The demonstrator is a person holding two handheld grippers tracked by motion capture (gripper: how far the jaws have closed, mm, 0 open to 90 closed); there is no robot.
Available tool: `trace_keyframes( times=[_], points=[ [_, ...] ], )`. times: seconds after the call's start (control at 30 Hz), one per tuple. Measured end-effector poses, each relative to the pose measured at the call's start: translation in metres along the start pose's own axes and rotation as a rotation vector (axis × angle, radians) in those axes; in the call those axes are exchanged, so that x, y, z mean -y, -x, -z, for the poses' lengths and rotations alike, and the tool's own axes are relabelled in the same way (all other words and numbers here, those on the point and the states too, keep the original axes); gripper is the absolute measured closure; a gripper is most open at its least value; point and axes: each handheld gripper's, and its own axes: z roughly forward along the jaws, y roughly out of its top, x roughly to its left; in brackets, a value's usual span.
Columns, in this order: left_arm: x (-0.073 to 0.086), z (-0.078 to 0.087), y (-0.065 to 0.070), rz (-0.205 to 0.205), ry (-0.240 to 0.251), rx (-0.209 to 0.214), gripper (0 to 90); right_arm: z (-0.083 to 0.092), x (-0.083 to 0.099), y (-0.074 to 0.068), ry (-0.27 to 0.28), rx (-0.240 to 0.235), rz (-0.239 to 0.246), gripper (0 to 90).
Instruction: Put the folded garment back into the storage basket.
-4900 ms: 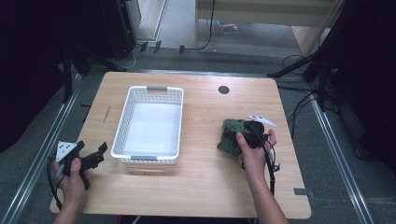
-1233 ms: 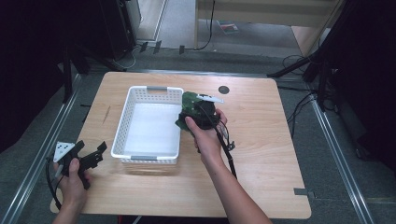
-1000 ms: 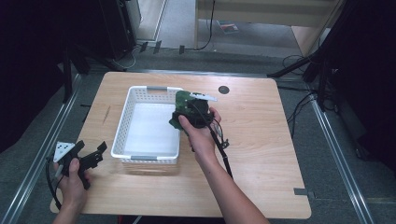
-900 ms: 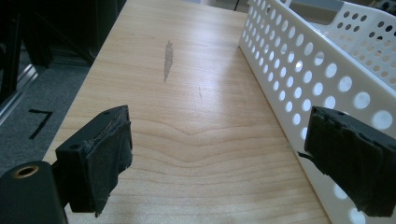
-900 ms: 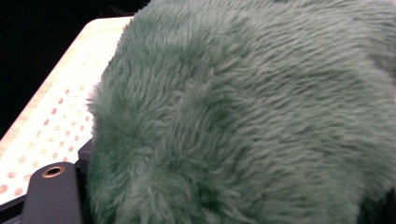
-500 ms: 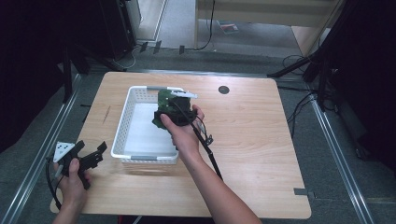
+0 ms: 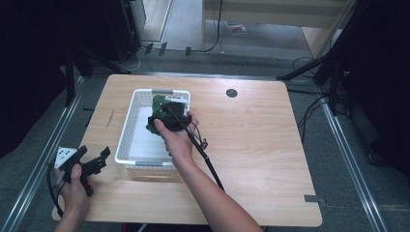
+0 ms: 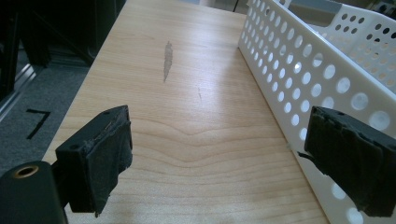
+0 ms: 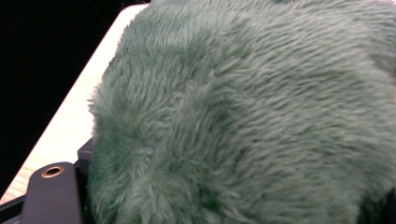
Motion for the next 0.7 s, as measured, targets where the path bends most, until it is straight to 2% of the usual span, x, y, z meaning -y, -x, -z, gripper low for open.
trace_keyframes(
  times=[0.13, 0.17, 0.23, 0.37, 0.7],
  points=[
    [0.0, 0.0, 0.0, 0.001, 0.0, 0.001, 8.7, -0.009, 0.003, -0.003, -0.023, 0.012, 0.003, 18.8],
    [0.0, 0.0, 0.0, 0.001, 0.002, 0.002, 8.7, -0.014, 0.004, -0.004, -0.027, 0.022, 0.023, 18.6],
    [0.0, 0.0, 0.0, 0.001, 0.002, 0.001, 8.7, -0.016, 0.005, -0.005, -0.032, 0.025, 0.024, 18.6],
    [0.0, 0.0, 0.0, 0.001, 0.002, 0.001, 8.7, -0.026, 0.005, -0.01, -0.074, 0.02, 0.014, 17.7],
    [0.0, 0.001, 0.0, 0.005, 0.004, 0.0, 8.7, -0.043, 0.008, -0.012, -0.144, 0.055, -0.008, 18.2]
  ],
)
